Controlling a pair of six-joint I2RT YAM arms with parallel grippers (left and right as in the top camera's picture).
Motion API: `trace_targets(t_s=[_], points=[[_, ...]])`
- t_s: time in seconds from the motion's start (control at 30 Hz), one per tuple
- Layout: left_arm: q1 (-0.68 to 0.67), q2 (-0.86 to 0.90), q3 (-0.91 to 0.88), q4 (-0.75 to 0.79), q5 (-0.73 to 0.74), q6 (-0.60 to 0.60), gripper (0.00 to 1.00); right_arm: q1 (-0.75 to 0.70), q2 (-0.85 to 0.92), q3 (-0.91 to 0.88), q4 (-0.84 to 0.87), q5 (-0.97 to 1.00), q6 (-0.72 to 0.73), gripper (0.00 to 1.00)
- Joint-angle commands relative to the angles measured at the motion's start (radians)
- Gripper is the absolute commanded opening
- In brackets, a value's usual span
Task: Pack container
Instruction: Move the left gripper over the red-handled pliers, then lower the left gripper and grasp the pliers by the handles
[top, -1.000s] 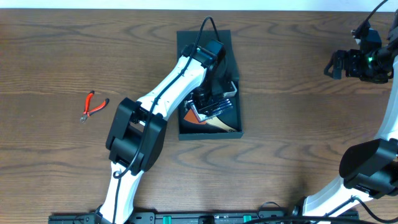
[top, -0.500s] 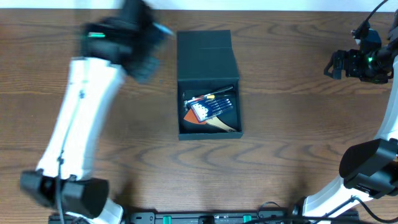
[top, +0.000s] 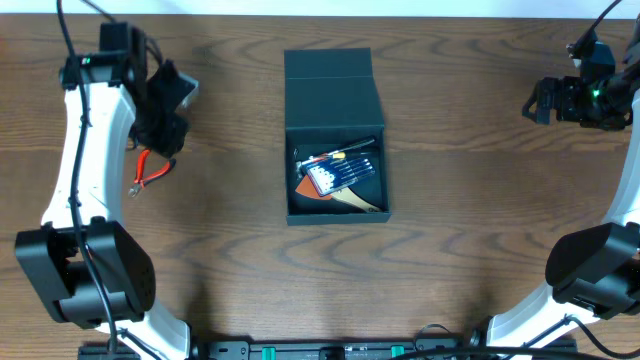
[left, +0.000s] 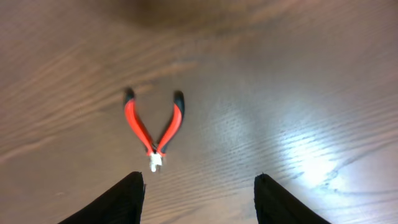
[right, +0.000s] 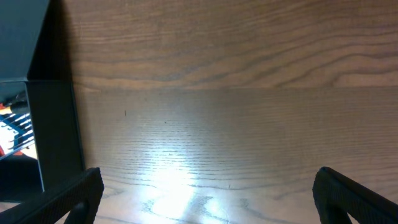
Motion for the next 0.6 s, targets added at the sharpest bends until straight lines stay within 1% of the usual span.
trace_targets(t_s=[0.0,0.1,0.2,0.27,0.57], points=[[0.057,0.003,-0.098,0.050,0.051,0.083,0.55,-0.002,0.005,-0.002,0.002,-0.004,0.013,0.99],[0.097,0.004,-0.184,0.117,0.055,0.084,0.56,-0.002,0.005,-0.002,0.002,-0.005,0.013,0.99],[0.118,0.004,-0.249,0.150,0.073,0.127,0.57,-0.002,0.005,-0.002,0.003,-0.005,0.033,0.99],[0.121,0.004,-0.278,0.179,0.073,0.127,0.57,-0.002,0.005,-0.002,0.006,-0.005,0.051,0.99],[0.124,0.060,-0.303,0.252,0.071,0.136,0.57,-0.002,0.005,-0.002,0.006,-0.005,0.065,0.99]])
